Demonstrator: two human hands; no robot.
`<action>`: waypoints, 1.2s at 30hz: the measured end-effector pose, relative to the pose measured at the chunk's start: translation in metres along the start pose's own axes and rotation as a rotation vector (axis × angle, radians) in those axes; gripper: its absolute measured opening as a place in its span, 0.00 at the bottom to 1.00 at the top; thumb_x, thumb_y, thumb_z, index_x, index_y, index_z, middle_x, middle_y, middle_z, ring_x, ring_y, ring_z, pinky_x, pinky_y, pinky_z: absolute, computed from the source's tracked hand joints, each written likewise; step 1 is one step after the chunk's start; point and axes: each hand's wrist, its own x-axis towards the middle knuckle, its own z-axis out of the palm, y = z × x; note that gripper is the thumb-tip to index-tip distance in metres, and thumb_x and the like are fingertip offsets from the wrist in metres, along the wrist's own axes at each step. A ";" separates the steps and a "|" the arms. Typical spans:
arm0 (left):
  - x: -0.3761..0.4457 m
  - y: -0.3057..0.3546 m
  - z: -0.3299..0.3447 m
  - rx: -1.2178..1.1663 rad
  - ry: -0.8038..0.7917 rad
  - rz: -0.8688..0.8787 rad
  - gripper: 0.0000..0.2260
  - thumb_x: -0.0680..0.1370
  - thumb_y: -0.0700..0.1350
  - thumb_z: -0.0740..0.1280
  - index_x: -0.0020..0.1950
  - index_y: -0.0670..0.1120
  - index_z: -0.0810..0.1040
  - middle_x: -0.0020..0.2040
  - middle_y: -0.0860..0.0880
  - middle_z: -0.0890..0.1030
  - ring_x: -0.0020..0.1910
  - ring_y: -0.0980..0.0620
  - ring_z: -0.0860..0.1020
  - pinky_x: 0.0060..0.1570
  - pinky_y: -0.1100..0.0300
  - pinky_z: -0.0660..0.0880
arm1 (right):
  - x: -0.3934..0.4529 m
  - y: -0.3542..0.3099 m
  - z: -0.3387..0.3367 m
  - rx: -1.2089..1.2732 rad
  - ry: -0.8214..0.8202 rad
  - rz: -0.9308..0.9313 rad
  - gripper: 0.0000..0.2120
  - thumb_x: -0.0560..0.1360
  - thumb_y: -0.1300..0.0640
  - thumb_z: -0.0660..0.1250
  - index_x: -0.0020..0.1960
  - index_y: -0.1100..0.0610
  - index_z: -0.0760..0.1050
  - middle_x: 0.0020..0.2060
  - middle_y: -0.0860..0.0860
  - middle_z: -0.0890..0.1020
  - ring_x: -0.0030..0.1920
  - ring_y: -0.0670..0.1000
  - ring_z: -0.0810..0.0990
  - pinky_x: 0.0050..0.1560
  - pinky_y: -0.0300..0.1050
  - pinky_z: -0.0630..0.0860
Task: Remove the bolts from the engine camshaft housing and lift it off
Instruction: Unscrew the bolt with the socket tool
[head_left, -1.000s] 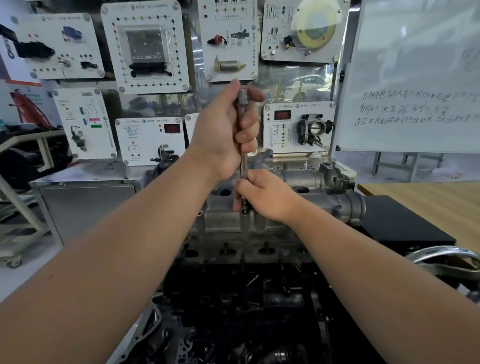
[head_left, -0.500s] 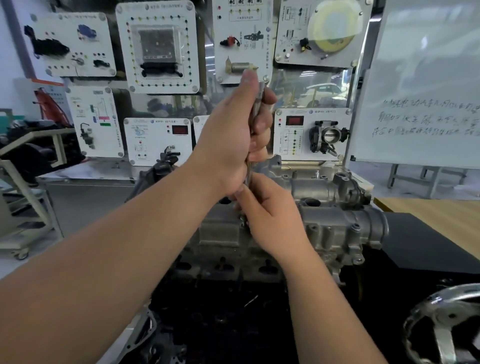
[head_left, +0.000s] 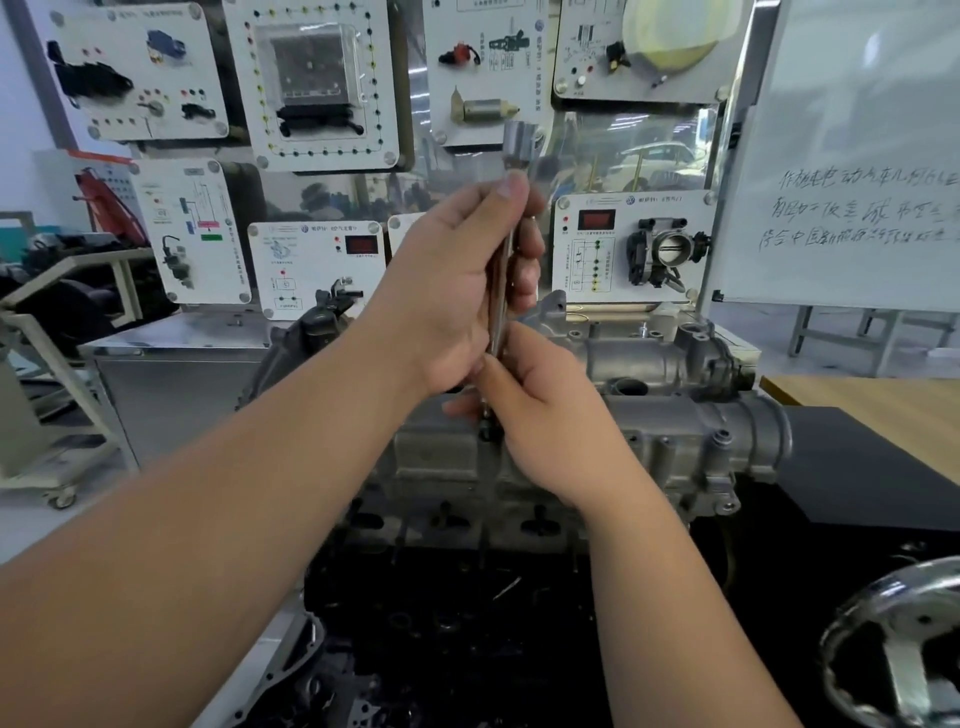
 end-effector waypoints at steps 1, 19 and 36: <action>-0.001 -0.002 -0.002 -0.004 -0.011 -0.005 0.11 0.84 0.48 0.62 0.47 0.45 0.78 0.34 0.50 0.77 0.29 0.54 0.74 0.31 0.63 0.73 | -0.001 0.001 0.001 -0.008 0.018 0.002 0.08 0.83 0.54 0.61 0.48 0.57 0.74 0.43 0.49 0.85 0.42 0.44 0.87 0.45 0.50 0.83; -0.030 -0.046 -0.034 0.017 0.075 -0.102 0.11 0.80 0.52 0.64 0.43 0.59 0.86 0.40 0.55 0.84 0.39 0.58 0.82 0.38 0.57 0.64 | -0.004 0.003 0.011 -0.317 0.190 -0.016 0.16 0.83 0.51 0.61 0.44 0.58 0.80 0.37 0.50 0.84 0.38 0.49 0.82 0.40 0.51 0.77; -0.027 -0.052 -0.040 0.048 0.057 -0.120 0.12 0.79 0.55 0.63 0.45 0.59 0.86 0.41 0.55 0.84 0.40 0.57 0.82 0.35 0.55 0.65 | -0.004 0.003 0.009 -0.289 0.162 -0.015 0.16 0.83 0.50 0.61 0.42 0.57 0.79 0.36 0.50 0.83 0.36 0.50 0.81 0.38 0.53 0.77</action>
